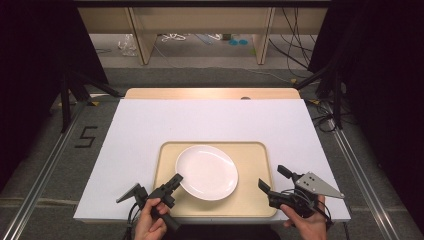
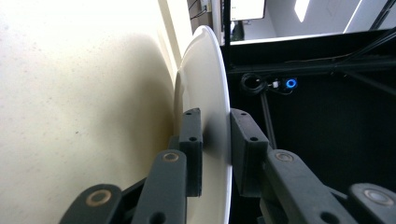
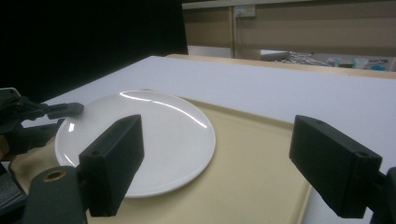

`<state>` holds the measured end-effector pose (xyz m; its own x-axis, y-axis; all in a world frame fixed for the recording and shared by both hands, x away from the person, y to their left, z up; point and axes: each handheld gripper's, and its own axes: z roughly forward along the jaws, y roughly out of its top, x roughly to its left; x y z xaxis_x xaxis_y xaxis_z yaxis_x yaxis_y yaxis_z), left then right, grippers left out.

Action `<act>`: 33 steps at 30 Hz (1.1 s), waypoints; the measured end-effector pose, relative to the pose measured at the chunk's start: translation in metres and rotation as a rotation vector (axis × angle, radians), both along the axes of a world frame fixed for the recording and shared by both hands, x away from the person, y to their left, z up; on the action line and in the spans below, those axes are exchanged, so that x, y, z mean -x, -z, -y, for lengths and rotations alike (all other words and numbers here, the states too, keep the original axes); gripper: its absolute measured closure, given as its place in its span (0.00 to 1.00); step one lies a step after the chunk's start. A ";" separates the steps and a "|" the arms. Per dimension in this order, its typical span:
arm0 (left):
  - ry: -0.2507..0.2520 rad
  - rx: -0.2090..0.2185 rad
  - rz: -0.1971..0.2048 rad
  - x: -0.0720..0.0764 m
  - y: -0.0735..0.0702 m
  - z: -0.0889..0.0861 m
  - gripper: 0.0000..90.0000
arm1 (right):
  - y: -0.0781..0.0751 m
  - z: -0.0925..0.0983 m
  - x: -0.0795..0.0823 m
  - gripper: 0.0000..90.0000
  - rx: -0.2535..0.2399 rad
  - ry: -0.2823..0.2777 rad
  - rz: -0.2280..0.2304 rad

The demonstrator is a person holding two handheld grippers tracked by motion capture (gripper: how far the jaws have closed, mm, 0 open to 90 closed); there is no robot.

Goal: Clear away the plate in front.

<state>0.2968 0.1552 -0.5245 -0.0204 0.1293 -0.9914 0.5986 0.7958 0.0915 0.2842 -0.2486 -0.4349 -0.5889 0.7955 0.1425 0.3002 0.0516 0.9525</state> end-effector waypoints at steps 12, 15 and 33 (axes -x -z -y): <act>0.002 -0.113 -0.013 0.007 0.003 0.004 0.88 | 0.000 0.000 0.000 0.21 0.007 0.000 0.003; 0.006 -0.144 -0.019 0.008 0.005 0.005 0.89 | 0.000 -0.001 0.000 0.21 0.001 0.001 0.005; -0.018 -0.302 0.066 0.004 -0.008 -0.002 0.81 | 0.000 -0.001 0.000 0.21 0.011 0.007 0.014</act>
<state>0.2927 0.1575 -0.5167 0.0379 0.4181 -0.9076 0.5697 0.7372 0.3634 0.2845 -0.2478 -0.4351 -0.5856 0.8008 0.1256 0.2870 0.0599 0.9561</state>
